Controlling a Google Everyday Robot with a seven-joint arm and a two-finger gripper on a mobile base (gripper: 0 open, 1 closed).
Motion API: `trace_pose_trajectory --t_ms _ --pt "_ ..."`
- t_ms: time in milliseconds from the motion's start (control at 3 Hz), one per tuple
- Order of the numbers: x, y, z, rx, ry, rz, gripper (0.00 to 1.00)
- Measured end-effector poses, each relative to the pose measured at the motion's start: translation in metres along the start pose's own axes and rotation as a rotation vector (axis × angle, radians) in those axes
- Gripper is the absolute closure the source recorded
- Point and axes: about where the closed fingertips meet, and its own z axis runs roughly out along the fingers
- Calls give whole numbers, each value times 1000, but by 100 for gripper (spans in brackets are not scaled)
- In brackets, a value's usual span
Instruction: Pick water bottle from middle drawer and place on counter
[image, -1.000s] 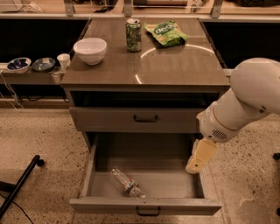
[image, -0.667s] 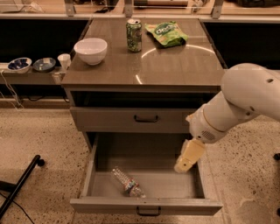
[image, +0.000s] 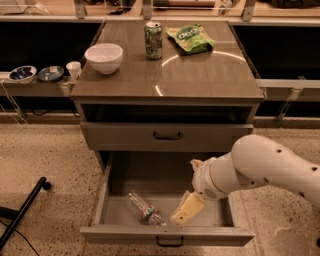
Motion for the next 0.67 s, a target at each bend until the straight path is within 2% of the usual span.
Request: trace_pose_trajectory --t_ms 333,667 --pt "-11 -15 1 65 -38 -4 0" --pt "-19 -11 39 -12 -69 11 0"
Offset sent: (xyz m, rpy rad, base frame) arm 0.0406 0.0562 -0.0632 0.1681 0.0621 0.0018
